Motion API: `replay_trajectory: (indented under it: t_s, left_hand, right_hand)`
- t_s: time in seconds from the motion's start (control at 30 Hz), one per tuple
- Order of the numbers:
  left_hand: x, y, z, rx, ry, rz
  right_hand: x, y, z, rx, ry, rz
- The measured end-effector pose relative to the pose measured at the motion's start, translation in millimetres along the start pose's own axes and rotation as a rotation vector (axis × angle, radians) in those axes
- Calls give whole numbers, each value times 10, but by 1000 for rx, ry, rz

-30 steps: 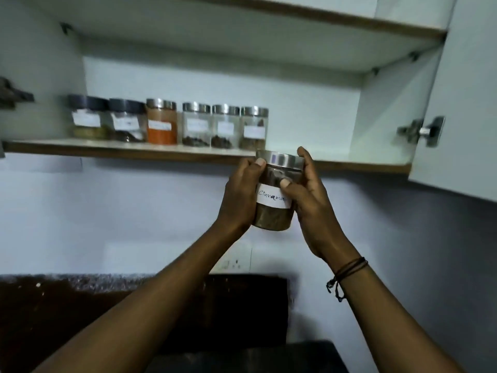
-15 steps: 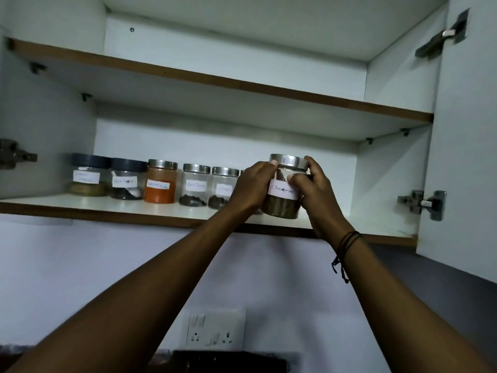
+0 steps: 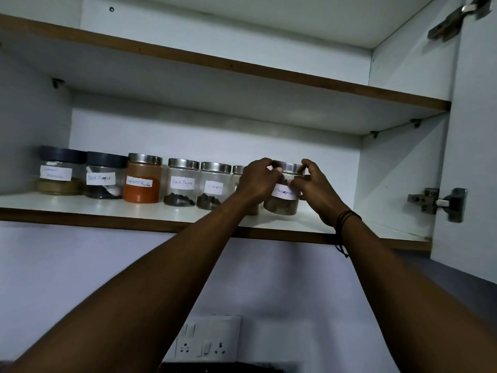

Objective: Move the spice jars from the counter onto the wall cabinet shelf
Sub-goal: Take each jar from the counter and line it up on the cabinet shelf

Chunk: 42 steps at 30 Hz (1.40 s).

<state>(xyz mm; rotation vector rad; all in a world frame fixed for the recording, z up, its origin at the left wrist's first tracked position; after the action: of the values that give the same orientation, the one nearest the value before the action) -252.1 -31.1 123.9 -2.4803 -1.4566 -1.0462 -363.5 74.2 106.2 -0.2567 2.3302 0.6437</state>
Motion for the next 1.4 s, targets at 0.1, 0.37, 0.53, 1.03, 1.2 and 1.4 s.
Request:
replay_trajectory:
  t_s: [0.1,0.37,0.53,1.03,1.2,1.4]
  left_hand:
    - [-87,-126,-49,-5,-10,-113]
    - [-219,-361,-70,-67,48,-253]
    - [-248,-393,-12,-91,37,-312]
    - [348,-248,913,-66,-212,-89]
    - [378,-405,1798,-108,-238,105]
    - [36,-1037,3001,-303,-78,181]
  right_hand:
    - [86,-34,-86,-53,-3,43]
    - [225,-66,-210,-126,1,111]
    - [275,-144,-208,-121,28,180]
    - [-182,57,934,210,166,459]
    - [-73,137,1926,236,135,466]
    - [740,118,3176,138,-127,537]
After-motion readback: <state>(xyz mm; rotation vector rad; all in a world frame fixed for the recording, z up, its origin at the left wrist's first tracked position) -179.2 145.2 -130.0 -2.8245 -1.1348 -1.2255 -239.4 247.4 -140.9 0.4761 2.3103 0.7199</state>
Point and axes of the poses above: each hand's wrist, its own z-axis away from the middle knuckle, its own y-axis out of the back of the hand, x = y × z, the point moved 7 cm from there along -z, towards the middle knuckle, and after that the axes turned 7 degrees about z, right-handed, at the moved point
